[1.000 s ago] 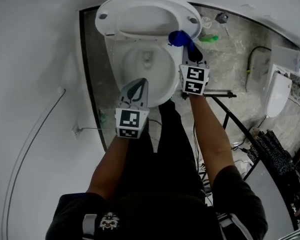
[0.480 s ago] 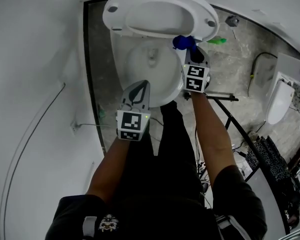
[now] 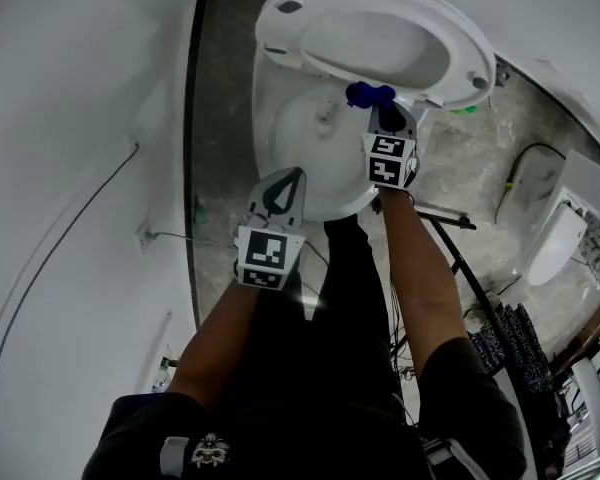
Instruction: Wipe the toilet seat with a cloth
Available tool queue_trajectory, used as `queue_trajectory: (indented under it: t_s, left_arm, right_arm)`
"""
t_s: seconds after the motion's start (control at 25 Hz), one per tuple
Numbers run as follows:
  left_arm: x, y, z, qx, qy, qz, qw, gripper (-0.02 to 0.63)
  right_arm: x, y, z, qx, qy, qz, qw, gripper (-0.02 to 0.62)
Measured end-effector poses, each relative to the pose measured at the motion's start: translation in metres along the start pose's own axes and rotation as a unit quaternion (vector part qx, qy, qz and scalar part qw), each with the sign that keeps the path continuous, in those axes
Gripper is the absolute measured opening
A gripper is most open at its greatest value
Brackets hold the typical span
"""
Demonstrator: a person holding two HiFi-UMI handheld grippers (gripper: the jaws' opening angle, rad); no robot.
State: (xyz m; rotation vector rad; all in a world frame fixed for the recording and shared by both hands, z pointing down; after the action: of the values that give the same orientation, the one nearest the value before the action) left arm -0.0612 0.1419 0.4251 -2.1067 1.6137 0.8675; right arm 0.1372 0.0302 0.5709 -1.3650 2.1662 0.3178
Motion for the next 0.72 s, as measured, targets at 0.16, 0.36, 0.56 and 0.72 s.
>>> queue_trajectory:
  t_s: [0.16, 0.36, 0.56, 0.72]
  left_arm:
    - [-0.008, 0.013, 0.003, 0.011, 0.003, 0.013, 0.9999, 0.009]
    - [-0.013, 0.028, 0.007, 0.024, -0.004, 0.033, 0.9992, 0.009]
    - [-0.022, 0.040, 0.013, 0.037, -0.005, 0.055, 0.9978, 0.009]
    - [-0.024, 0.051, 0.020, 0.048, -0.009, 0.069, 0.9964, 0.009]
  right_arm:
    - [0.005, 0.021, -0.016, 0.019, 0.008, 0.009, 1.000, 0.064]
    - [0.023, 0.056, -0.038, 0.051, 0.012, 0.037, 0.998, 0.064]
    - [0.046, 0.092, -0.053, 0.079, 0.000, 0.062, 0.995, 0.064]
    - [0.067, 0.112, -0.057, 0.093, -0.013, 0.072, 0.993, 0.064]
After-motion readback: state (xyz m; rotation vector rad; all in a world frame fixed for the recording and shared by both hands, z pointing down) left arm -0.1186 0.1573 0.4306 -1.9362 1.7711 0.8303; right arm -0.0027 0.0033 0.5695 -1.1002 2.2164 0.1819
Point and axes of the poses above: the fingertips, and each gripper's own axes: z backward along the fingers, y to its left, x out of its top, the point moved 6 cm from there along z, backward along the fingers, and after that the axes turned 13 degrees about x, right-handed, at the moved point
